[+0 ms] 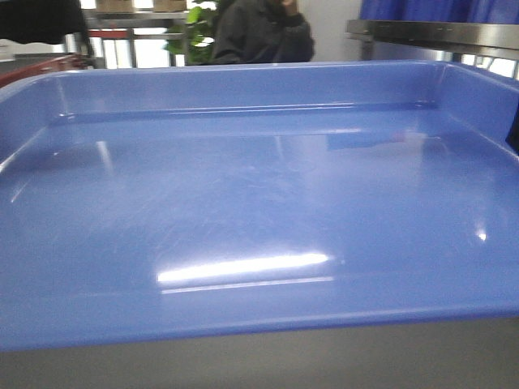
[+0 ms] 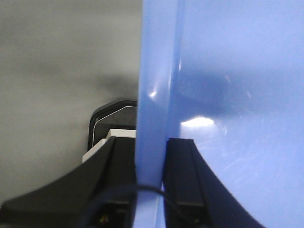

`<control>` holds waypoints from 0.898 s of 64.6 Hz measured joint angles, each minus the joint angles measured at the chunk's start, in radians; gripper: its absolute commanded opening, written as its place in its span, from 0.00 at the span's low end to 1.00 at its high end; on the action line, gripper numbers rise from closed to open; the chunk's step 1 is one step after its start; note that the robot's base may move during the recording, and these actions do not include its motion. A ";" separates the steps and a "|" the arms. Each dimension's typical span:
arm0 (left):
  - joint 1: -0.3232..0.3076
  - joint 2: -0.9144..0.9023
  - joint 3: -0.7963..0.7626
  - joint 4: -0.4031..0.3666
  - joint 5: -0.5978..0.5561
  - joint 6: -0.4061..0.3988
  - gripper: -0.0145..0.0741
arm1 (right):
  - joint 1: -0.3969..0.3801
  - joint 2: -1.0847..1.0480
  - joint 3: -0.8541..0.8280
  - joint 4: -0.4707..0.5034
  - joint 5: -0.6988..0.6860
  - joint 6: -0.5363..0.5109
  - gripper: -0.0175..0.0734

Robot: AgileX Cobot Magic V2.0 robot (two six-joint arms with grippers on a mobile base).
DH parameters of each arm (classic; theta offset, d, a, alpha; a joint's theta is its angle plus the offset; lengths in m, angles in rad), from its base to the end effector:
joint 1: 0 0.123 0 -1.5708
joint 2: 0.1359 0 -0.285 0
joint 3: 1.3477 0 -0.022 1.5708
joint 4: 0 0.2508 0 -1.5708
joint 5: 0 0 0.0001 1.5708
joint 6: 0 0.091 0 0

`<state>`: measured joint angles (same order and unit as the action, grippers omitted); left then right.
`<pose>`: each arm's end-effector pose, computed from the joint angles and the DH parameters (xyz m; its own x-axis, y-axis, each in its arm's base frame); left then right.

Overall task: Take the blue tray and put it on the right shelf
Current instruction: 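Hold the tray raised with both grippers while the base turns away, then carry the tray with both grippers up to the metal shelf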

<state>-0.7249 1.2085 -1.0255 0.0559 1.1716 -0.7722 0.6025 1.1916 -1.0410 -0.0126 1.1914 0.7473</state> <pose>0.1640 -0.1390 0.3119 -0.9661 -0.0541 -0.2524 -0.0112 0.9857 -0.1682 0.1746 0.1188 0.3192 -0.9581 0.1617 -0.2365 0.1143 0.9727 0.2020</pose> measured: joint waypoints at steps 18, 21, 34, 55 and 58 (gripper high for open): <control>0.000 0.000 0.000 0.000 0.000 -0.002 0.16 | 0.000 0.000 0.000 0.000 0.000 0.000 0.39; 0.000 0.000 0.000 0.000 0.000 -0.002 0.16 | 0.000 0.000 0.000 0.000 0.000 0.000 0.39; 0.000 0.000 0.000 0.000 0.000 -0.002 0.16 | 0.000 0.000 0.000 0.000 0.000 0.000 0.39; 0.000 0.000 0.000 0.000 0.000 -0.002 0.16 | 0.000 0.000 0.000 0.000 0.000 0.000 0.39; 0.000 0.000 0.000 0.000 0.000 -0.002 0.16 | 0.000 0.000 0.000 0.000 0.000 0.000 0.39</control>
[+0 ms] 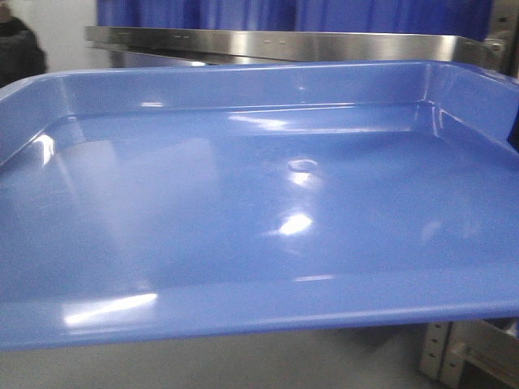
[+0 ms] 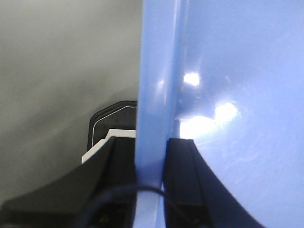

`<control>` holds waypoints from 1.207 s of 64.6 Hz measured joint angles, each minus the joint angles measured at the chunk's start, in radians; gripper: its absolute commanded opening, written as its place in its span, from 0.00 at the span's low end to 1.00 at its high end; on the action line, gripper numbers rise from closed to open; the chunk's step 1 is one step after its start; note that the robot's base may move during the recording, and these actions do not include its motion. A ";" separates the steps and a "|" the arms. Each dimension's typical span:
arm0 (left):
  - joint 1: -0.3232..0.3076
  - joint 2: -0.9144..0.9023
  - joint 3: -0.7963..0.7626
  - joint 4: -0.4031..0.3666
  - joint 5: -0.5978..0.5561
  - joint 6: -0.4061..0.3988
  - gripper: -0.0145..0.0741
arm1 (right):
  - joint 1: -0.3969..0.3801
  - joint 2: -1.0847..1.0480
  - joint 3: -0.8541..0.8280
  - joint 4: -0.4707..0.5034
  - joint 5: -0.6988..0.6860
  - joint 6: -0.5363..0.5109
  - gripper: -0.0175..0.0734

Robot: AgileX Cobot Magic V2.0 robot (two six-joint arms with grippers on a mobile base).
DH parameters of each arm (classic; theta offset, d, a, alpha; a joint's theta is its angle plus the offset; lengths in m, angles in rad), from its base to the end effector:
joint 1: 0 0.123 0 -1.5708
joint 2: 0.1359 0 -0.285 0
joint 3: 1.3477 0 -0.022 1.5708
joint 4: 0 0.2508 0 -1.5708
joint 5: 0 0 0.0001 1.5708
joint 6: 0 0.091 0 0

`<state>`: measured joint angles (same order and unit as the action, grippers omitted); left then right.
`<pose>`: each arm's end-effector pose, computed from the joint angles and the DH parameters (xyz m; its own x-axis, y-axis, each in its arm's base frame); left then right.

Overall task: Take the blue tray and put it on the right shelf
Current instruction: 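Carry the tray with both grippers up to the metal shelf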

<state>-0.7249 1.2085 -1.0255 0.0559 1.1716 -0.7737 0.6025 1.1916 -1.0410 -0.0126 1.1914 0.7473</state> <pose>0.1640 -0.1390 0.3119 -0.9661 -0.0555 -0.2521 -0.0127 0.9856 -0.1686 0.1746 0.1188 0.3192 -0.9581 0.1617 -0.2365 0.1143 0.9727 0.2020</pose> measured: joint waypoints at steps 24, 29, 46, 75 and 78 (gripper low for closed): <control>0.000 0.000 0.000 0.000 0.000 0.000 0.16 | 0.000 0.000 0.000 0.000 0.000 0.000 0.39; 0.000 0.000 0.000 0.000 0.000 0.000 0.16 | 0.000 0.000 0.000 0.000 0.000 0.000 0.39; 0.000 0.000 0.000 0.000 0.000 0.000 0.16 | 0.000 0.000 0.000 0.000 0.000 0.000 0.39; 0.000 0.000 0.000 0.000 0.000 0.000 0.16 | 0.000 0.000 0.000 0.000 0.000 0.000 0.39; 0.000 0.000 0.000 0.000 0.000 0.000 0.16 | 0.000 0.000 0.000 0.000 0.000 0.000 0.39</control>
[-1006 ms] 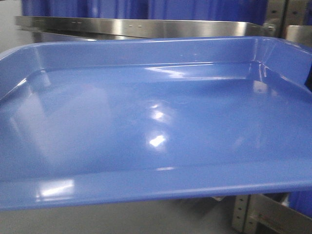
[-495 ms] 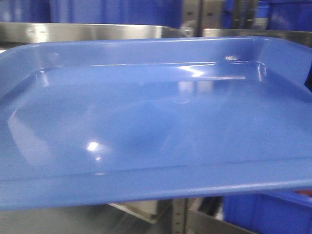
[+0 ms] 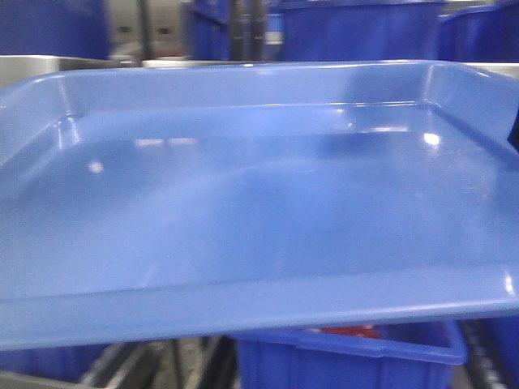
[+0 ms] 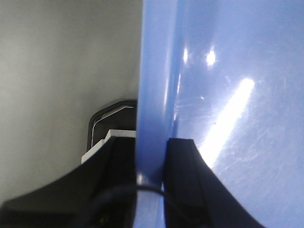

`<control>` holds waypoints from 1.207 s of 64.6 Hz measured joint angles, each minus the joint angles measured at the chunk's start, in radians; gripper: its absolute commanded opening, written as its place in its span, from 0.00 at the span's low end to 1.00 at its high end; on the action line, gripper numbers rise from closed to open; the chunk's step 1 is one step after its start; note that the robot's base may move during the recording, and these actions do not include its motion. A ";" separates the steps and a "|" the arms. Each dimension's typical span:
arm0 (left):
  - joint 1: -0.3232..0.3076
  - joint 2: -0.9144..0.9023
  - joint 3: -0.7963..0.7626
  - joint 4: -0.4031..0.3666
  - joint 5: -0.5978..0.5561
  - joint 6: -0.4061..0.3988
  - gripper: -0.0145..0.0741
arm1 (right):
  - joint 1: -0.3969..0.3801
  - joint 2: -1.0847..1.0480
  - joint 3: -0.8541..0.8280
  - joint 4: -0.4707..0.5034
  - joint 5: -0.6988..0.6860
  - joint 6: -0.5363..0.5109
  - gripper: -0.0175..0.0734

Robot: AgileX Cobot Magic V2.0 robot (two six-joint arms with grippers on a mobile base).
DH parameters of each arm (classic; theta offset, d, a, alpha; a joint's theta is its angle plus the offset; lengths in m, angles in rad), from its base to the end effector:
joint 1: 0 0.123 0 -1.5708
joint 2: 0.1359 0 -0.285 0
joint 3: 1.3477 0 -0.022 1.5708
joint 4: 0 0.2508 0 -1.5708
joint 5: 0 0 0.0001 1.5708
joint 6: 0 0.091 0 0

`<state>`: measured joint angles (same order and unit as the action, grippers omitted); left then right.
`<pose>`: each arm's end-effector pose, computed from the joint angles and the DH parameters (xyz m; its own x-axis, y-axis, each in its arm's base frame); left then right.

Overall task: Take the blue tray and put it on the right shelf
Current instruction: 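Carry the tray with both grippers up to the metal shelf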

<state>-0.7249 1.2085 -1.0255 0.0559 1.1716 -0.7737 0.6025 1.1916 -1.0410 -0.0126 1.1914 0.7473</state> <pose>0.1640 -0.1390 0.3119 -0.9661 -0.0555 -0.2521 -0.0127 0.9856 -0.1686 0.1746 0.1188 0.3192 -0.9581 0.1617 -0.2365 0.1143 0.9727 0.2020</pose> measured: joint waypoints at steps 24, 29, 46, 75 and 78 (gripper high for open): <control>0.000 0.000 0.000 0.000 0.000 0.000 0.16 | 0.000 0.000 0.000 0.000 0.000 0.000 0.39; 0.000 0.000 0.000 0.000 0.000 0.000 0.16 | 0.000 0.000 0.000 0.000 0.000 0.000 0.39; 0.000 0.000 0.000 0.000 0.000 0.000 0.16 | 0.000 0.000 0.000 0.000 0.000 0.000 0.39; 0.000 0.000 0.000 0.000 0.000 0.000 0.16 | 0.000 0.000 0.000 0.000 0.000 0.000 0.39; 0.000 0.000 0.000 0.000 0.000 0.000 0.16 | 0.000 0.000 0.000 0.000 0.000 0.000 0.39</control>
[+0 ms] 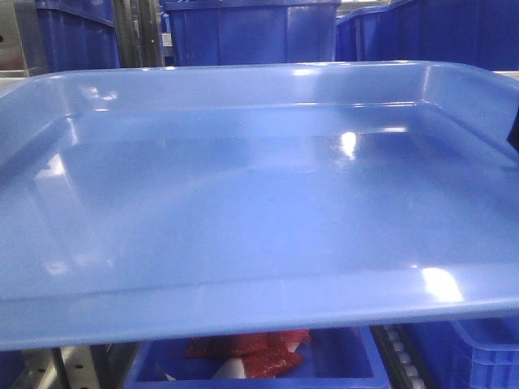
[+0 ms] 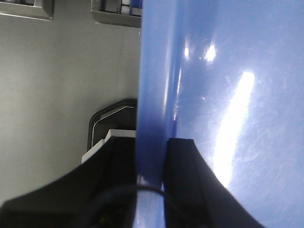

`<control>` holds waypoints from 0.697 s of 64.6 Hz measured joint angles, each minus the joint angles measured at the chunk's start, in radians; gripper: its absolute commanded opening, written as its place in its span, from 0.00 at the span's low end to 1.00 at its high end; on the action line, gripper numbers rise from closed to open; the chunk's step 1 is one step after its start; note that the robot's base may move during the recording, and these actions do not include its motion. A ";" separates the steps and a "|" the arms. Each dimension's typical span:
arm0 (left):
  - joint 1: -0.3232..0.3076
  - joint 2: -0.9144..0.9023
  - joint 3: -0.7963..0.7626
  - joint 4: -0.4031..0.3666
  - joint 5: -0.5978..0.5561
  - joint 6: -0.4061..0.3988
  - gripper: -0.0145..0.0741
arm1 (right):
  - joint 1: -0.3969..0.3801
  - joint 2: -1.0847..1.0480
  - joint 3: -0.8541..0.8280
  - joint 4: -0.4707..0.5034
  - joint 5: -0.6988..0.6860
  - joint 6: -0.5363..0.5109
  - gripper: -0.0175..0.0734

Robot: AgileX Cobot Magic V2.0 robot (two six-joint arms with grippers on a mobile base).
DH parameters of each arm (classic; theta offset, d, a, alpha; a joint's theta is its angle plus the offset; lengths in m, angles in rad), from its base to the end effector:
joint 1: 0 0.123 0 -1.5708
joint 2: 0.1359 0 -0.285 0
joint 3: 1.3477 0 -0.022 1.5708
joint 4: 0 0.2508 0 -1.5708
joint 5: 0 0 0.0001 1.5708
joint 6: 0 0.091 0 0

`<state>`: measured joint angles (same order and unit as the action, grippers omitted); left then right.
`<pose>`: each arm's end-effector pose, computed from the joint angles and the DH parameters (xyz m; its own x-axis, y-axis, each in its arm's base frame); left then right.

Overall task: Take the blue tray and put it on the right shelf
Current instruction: 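Carry the tray with both grippers up to the metal shelf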

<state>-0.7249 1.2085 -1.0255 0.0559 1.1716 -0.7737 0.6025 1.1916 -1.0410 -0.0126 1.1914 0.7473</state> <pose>0.1640 -0.1390 0.3119 -0.9661 -0.0555 -0.2521 -0.0127 0.9856 -0.1686 0.1746 0.1188 0.3192 -0.9581 0.1617 -0.2365 0.1143 0.9727 0.2020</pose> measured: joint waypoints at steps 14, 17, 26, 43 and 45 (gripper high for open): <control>0.000 0.000 0.000 0.000 0.000 0.000 0.16 | 0.000 0.000 0.000 0.000 0.000 0.000 0.39; 0.000 0.000 0.000 0.000 0.000 0.000 0.16 | 0.000 0.000 0.000 0.000 0.000 0.000 0.39; 0.000 0.000 0.000 0.000 0.000 0.000 0.16 | 0.000 0.000 0.000 0.000 0.000 0.000 0.39; 0.000 0.000 0.000 0.002 0.000 -0.002 0.16 | 0.000 0.000 0.000 -0.002 -0.017 0.000 0.39; 0.000 0.000 0.000 0.002 0.000 -0.003 0.16 | 0.000 0.000 0.000 -0.002 -0.017 0.000 0.39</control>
<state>-0.7249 1.2085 -1.0255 0.0580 1.1716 -0.7772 0.6025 1.1916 -1.0410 -0.0145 1.1747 0.7473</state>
